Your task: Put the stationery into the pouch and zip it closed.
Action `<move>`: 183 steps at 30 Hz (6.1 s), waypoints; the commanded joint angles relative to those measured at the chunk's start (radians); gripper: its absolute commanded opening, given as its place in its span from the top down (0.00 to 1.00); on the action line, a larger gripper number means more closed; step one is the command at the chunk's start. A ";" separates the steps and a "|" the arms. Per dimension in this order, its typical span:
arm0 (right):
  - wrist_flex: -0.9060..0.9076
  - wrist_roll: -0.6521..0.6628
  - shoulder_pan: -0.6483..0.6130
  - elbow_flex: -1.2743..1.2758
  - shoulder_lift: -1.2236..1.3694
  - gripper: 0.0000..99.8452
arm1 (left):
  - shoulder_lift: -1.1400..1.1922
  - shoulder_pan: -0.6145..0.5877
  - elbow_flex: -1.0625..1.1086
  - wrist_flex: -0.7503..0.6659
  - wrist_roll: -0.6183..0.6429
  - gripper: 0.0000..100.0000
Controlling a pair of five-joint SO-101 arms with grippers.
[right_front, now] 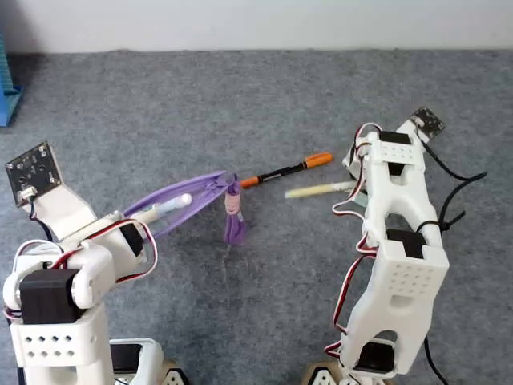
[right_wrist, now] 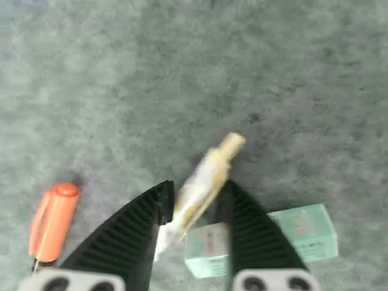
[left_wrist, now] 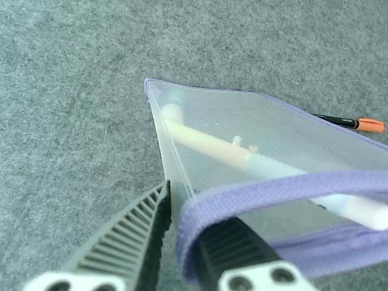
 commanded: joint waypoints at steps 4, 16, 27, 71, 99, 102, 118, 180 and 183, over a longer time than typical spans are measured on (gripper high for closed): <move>0.065 0.000 -0.005 -0.021 -0.119 0.99 | -0.005 -0.006 -0.001 -0.020 0.009 0.99; 0.283 0.261 -0.035 -0.017 -0.476 0.99 | -0.005 -0.006 -0.001 -0.020 0.009 0.99; 0.587 0.368 -0.151 -0.015 -0.857 0.99 | -0.005 -0.006 -0.001 -0.020 0.009 0.99; -0.443 0.614 -0.773 0.376 -1.279 0.99 | -0.005 -0.008 -0.001 -0.023 0.009 0.99; -0.674 0.700 -0.951 0.606 -1.296 0.99 | 0.002 -0.008 -0.001 -0.026 0.009 0.99; -0.674 0.726 -0.951 0.595 -1.297 0.99 | 0.002 -0.008 -0.001 -0.026 0.009 0.99; -0.871 0.784 -0.954 0.747 -1.339 0.99 | 0.003 -0.008 -0.001 -0.026 0.009 0.99; -0.220 0.465 -0.967 0.833 -1.369 0.78 | 0.005 -0.005 -0.007 -0.026 0.011 0.98; -0.094 0.459 -0.967 0.720 -1.369 0.75 | 0.005 -0.005 -0.005 -0.026 0.011 0.98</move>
